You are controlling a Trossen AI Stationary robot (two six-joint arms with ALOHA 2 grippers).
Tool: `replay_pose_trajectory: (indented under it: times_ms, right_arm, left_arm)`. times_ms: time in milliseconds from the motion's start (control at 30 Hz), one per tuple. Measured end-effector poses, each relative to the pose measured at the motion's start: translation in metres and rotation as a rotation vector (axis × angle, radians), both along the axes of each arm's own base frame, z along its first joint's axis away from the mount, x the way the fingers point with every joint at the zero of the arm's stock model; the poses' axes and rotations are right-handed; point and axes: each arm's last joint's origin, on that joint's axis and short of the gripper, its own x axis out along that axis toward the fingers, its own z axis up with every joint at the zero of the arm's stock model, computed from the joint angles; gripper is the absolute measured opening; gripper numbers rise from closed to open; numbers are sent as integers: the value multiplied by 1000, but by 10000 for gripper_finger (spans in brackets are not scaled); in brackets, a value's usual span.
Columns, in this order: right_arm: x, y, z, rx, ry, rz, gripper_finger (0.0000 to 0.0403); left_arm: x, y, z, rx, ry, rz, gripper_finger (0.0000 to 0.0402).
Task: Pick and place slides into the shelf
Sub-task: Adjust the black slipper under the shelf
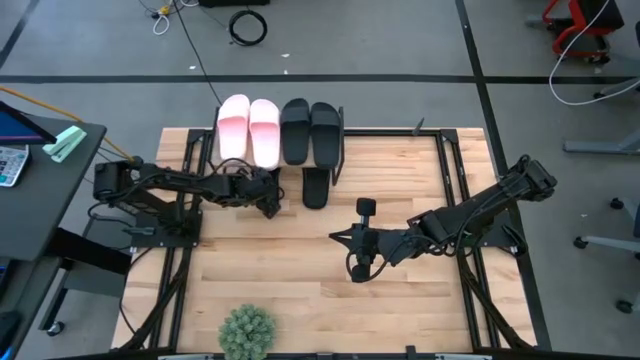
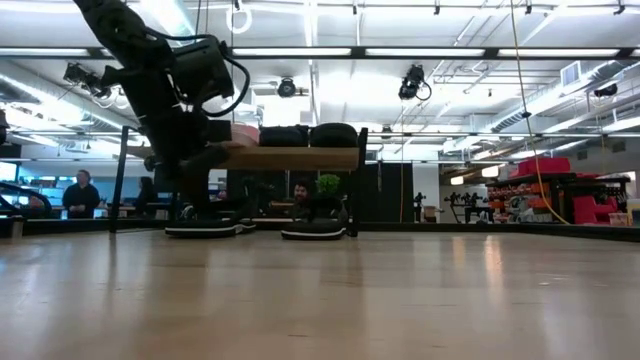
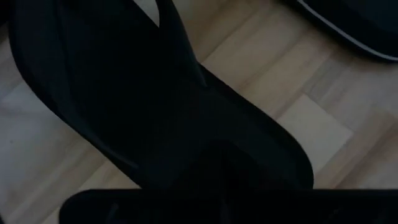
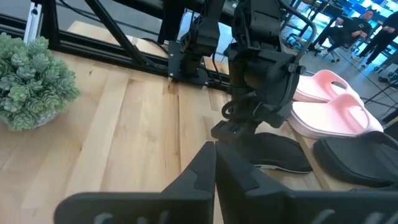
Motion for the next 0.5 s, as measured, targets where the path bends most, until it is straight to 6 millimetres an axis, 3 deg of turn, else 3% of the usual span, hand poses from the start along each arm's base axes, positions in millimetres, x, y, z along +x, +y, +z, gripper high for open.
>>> replay_pose_trajectory:
  times_ms: [233,500]
  right_arm:
    - [0,0,0,0,0,0,12]
    - [0,0,0,0,0,0,13]
  left_arm:
    - [2,-9,0,-27,-25,-8,2]
    - [13,-50,12,-13,-29,-97,2]
